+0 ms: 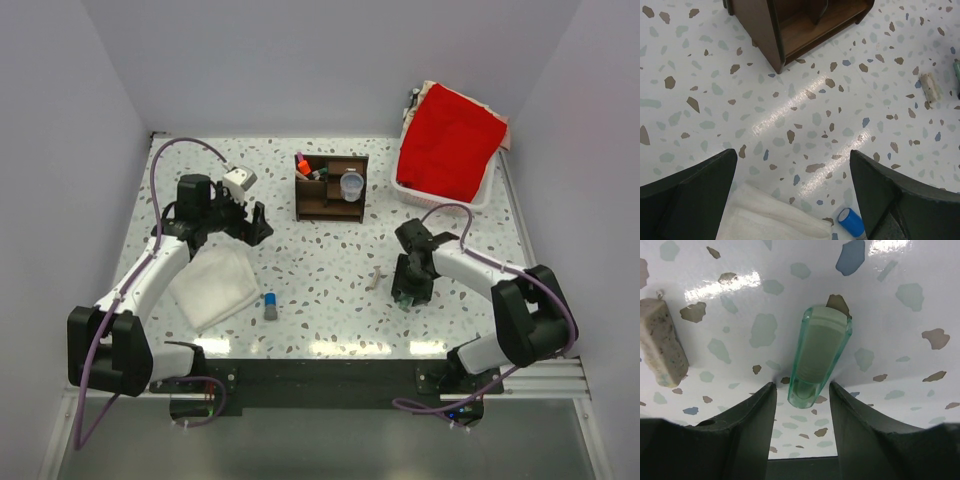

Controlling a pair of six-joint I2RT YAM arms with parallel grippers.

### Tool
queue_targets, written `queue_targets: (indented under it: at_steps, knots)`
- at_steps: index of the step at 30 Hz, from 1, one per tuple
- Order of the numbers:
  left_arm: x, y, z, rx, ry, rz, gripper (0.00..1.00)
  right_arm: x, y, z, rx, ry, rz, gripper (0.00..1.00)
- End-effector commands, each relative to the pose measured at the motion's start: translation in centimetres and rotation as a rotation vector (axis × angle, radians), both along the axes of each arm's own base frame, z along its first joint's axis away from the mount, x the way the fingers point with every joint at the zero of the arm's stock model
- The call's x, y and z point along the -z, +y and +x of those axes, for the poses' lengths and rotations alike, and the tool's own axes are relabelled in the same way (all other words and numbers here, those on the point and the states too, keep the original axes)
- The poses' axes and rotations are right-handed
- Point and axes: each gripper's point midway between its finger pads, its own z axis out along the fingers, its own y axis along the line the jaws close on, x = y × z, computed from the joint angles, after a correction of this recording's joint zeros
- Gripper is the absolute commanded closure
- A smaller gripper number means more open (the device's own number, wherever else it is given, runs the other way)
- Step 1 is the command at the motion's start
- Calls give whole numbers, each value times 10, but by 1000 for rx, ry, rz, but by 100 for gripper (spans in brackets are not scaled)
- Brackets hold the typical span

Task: Sort the stationery into containers
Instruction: Pick up the stationery from the center of the board.

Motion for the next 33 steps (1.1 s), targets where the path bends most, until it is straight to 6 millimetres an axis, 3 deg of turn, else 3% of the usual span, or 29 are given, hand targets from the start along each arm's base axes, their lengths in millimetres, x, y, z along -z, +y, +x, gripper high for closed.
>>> queue_targets:
  at_steps: [1, 6, 14, 20, 29, 30, 33]
  knots:
    - [-16, -6, 9, 14, -52, -36, 0, -3, -1, 11, -37, -98, 10, 51]
    - [-16, -7, 8, 16, -54, -39, 0, 4, -16, -1, -13, -85, -50, 53]
    - [-17, -6, 6, 14, -58, -40, 0, 8, -24, -4, -16, -98, -77, 67]
    - [-21, -6, 7, 13, -68, -43, 0, 11, -32, -5, -23, -114, -116, 63]
    - [-22, -4, 9, 3, -74, -48, 0, 12, -35, -6, -28, -113, -129, 68]
    - [-23, -4, 11, 1, -78, -50, 0, 13, -35, -7, -31, -109, -129, 71]
    - [-24, -3, 11, -1, -78, -50, 0, 12, -33, -5, -44, -114, -119, 100]
